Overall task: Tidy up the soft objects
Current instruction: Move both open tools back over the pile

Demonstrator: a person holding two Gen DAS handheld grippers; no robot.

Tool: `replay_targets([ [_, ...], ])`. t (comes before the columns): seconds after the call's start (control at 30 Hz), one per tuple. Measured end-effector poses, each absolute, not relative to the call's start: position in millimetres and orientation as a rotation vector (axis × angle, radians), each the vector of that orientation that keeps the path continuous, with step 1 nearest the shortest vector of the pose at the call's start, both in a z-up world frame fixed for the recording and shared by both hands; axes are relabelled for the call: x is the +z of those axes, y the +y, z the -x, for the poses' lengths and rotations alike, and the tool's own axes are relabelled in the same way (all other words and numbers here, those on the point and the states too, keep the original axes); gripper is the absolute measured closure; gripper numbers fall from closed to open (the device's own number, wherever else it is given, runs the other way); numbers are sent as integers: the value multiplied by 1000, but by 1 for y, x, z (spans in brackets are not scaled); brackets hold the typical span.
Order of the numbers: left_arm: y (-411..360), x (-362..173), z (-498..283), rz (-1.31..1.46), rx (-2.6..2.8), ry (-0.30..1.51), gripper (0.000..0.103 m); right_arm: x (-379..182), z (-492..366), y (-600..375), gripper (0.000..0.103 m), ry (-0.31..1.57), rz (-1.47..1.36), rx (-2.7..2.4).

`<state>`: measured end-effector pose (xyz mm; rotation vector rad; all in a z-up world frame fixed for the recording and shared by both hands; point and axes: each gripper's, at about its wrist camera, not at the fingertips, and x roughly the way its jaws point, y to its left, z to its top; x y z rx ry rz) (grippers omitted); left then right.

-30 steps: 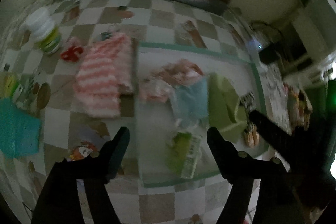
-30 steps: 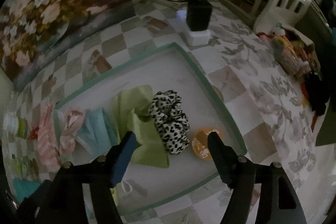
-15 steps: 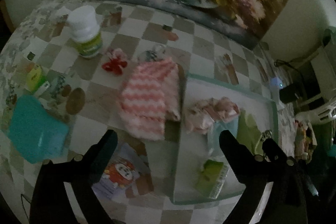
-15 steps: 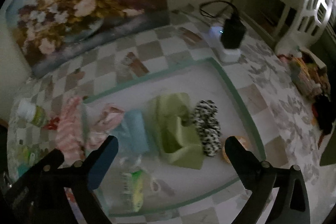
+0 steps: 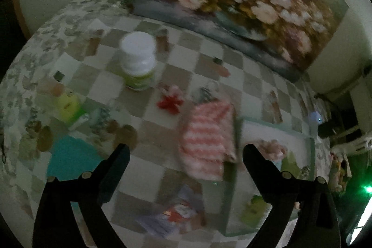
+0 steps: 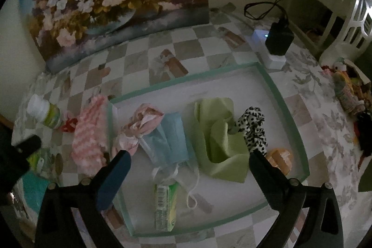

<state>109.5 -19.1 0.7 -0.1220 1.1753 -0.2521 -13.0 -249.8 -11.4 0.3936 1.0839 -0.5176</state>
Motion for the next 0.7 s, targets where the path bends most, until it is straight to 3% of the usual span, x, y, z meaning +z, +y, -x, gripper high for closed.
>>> replay_targets([
  [0.7, 118, -20, -152, 313, 39, 1224, 5, -24, -29, -183, 0, 1118, -330, -313],
])
